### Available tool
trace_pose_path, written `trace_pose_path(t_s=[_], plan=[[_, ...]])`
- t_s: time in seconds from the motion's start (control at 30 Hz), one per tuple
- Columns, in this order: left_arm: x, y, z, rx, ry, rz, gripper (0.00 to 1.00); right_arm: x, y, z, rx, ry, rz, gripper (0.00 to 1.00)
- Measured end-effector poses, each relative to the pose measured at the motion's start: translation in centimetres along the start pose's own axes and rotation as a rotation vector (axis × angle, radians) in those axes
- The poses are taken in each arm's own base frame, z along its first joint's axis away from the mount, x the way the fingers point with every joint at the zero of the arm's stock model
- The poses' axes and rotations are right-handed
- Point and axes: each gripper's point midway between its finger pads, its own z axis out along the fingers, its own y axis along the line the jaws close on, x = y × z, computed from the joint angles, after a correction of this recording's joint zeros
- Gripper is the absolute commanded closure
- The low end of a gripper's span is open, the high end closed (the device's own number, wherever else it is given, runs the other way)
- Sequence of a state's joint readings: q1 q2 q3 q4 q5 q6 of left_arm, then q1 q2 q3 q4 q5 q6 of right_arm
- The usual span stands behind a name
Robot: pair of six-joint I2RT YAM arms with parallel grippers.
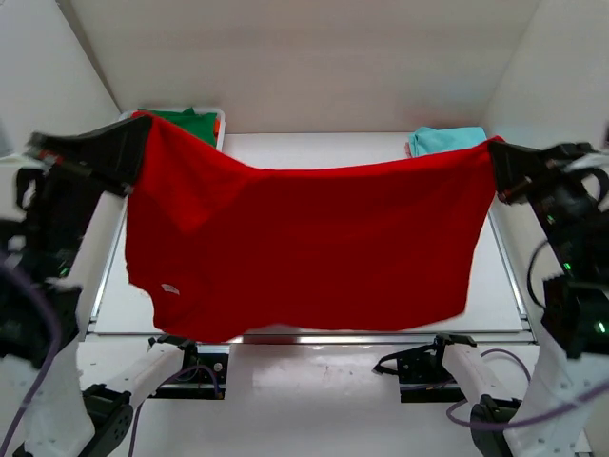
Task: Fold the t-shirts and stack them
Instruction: Flatten out the tshirt
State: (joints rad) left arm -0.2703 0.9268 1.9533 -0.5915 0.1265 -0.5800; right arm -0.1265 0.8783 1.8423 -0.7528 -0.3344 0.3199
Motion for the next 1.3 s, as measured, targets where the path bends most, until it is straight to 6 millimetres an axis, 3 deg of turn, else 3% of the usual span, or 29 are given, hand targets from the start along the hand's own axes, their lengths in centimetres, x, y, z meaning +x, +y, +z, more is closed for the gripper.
trace_pose_path(t_s=[0.07, 0.17, 0.27, 0.33, 0.43, 0.5, 0.53, 0.57, 0.63, 0.73, 0.8, 0.9, 0.93, 1.0, 1.03, 1.07, 1.17, 1.23, 1.3], plan=[[2.4, 2.6, 2.2, -0.046, 0.032, 0.015, 1.00, 2.8, -1.5, 2.7, 0.002, 0.063, 0.026, 1.00], [8.1, 8.3, 5.6, -0.142, 0.135, 0.012, 1.00, 9.3, -4.4, 6.9, 0.027, 0.212, 0.081, 1.00], [15.1, 14.6, 8.8, -0.242, 0.266, 0.001, 1.00, 16.5, -7.1, 10.6, 0.058, 0.357, 0.125, 1.00], [20.8, 19.7, 11.3, -0.311, 0.366, -0.006, 1.00, 21.9, -9.0, 13.0, 0.082, 0.459, 0.156, 1.00], [28.0, 25.8, 13.6, -0.388, 0.487, -0.007, 1.00, 29.3, -11.5, 15.5, 0.116, 0.593, 0.194, 1.00], [33.2, 30.2, 15.1, -0.444, 0.577, -0.003, 0.93, 33.7, -12.8, 17.3, 0.128, 0.665, 0.213, 0.86], [35.2, 32.3, 16.2, -0.466, 0.604, 0.000, 0.70, 35.4, -13.4, 18.5, 0.130, 0.689, 0.217, 0.66], [37.0, 34.2, 17.5, -0.480, 0.618, 0.010, 0.52, 37.0, -14.0, 19.9, 0.136, 0.709, 0.220, 0.53], [40.3, 37.9, 19.8, -0.514, 0.633, 0.006, 0.44, 40.1, -15.8, 23.9, 0.149, 0.731, 0.196, 0.40], [42.8, 42.1, 22.7, -0.541, 0.623, -0.009, 0.38, 42.1, -18.4, 29.9, 0.184, 0.712, 0.143, 0.34], [43.7, 43.8, 22.1, -0.573, 0.652, -0.021, 0.36, 42.5, -19.8, 32.5, 0.214, 0.704, 0.119, 0.33], [43.5, 43.8, 18.2, -0.631, 0.719, -0.027, 0.34, 41.8, -21.0, 32.1, 0.276, 0.725, 0.105, 0.32], [43.0, 42.6, 14.9, -0.659, 0.752, -0.032, 0.34, 41.6, -21.2, 31.0, 0.300, 0.734, 0.098, 0.32], [41.9, 38.9, 9.3, -0.682, 0.799, -0.049, 0.39, 41.6, -21.1, 26.6, 0.360, 0.781, 0.089, 0.35], [41.0, 36.3, 6.1, -0.681, 0.814, -0.053, 0.39, 41.7, -20.8, 22.9, 0.395, 0.819, 0.087, 0.35], [40.4, 34.6, 4.4, -0.670, 0.814, -0.053, 0.42, 42.1, -20.3, 20.3, 0.412, 0.856, 0.089, 0.35], [38.9, 26.9, -0.9, -0.549, 0.804, -0.051, 0.43, 43.2, -17.7, 12.2, 0.427, 0.949, 0.084, 0.40], [39.7, 23.9, -3.3, -0.474, 0.826, -0.072, 0.45, 44.3, -16.1, 9.0, 0.412, 1.003, 0.087, 0.41], [42.0, 23.5, -6.6, -0.469, 0.874, -0.108, 0.47, 45.8, -14.4, 6.5, 0.381, 1.052, 0.089, 0.43]])
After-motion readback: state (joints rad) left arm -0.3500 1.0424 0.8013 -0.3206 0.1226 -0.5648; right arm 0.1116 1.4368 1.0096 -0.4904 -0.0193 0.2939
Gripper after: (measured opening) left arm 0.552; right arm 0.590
